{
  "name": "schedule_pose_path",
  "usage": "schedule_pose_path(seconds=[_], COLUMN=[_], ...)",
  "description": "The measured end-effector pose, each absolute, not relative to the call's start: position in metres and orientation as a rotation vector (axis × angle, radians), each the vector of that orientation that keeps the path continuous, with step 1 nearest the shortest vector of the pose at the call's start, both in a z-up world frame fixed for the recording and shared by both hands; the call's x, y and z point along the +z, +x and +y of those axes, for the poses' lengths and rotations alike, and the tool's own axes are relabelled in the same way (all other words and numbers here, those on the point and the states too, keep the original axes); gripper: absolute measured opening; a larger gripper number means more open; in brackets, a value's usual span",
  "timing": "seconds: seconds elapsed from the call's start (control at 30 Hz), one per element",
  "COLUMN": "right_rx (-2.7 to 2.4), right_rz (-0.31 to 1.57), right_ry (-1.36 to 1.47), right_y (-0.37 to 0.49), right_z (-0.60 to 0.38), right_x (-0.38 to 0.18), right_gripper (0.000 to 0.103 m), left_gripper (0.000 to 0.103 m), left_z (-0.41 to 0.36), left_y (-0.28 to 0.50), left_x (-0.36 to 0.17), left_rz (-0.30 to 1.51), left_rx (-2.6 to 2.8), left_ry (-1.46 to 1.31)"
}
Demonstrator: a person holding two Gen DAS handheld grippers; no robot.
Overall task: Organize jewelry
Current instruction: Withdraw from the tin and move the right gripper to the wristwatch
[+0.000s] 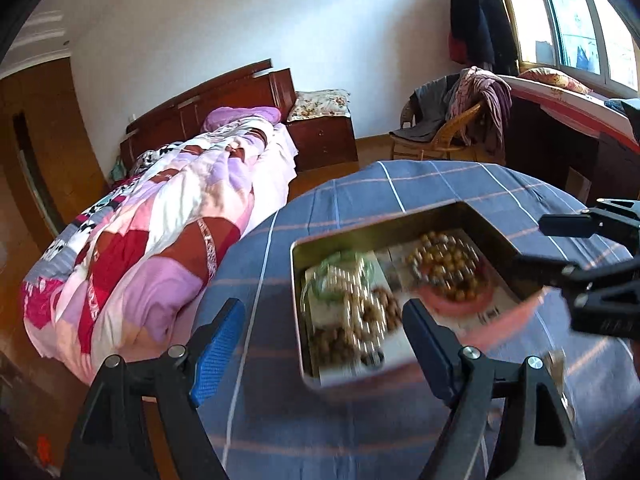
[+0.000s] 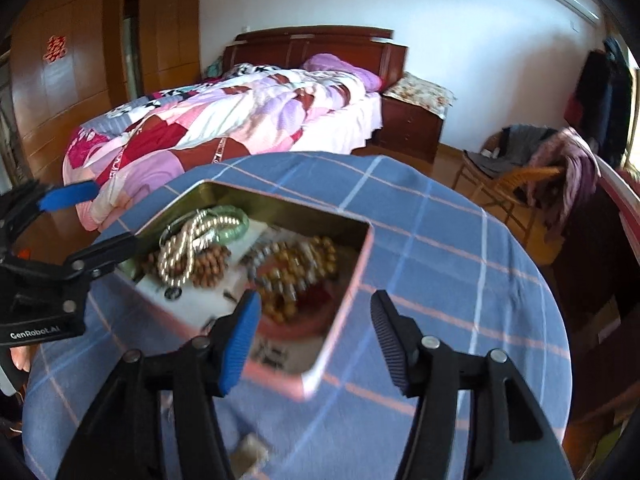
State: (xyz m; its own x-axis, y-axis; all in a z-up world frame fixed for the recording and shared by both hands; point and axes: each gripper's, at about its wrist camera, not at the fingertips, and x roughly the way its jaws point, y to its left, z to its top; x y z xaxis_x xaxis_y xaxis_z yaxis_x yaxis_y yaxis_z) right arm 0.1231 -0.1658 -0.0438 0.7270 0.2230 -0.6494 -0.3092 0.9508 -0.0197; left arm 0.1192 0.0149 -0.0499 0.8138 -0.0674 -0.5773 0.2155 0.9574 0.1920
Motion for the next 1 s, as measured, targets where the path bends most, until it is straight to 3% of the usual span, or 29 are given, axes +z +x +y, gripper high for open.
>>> schedule_pose_path(seconds=[0.33,0.63,0.7,0.77,1.0], right_rx=[0.297,0.318,0.324,0.330,0.311], right_rz=[0.809,0.868,0.884,0.891,0.837], right_ry=[-0.067,-0.090,-0.094,-0.108,-0.204], right_y=[0.070,0.078,0.081,0.081,0.074], right_z=[-0.167,-0.154,-0.151,-0.149,-0.159], right_x=[-0.073,-0.087,-0.091,-0.093,-0.089], right_gripper=[0.062,0.062,0.057,0.036,0.024], left_gripper=[0.081,0.081,0.081,0.081,0.081], left_z=[0.011,0.009,0.008,0.008,0.002], left_y=[0.073,0.069,0.069,0.069,0.064], left_x=[-0.095,-0.099,-0.099,-0.098,-0.088], left_rz=[0.714,0.722,0.723,0.724,0.716], left_rx=[-0.143,-0.144,-0.148,-0.155,-0.201], left_ry=[0.219,0.210,0.209,0.210,0.202])
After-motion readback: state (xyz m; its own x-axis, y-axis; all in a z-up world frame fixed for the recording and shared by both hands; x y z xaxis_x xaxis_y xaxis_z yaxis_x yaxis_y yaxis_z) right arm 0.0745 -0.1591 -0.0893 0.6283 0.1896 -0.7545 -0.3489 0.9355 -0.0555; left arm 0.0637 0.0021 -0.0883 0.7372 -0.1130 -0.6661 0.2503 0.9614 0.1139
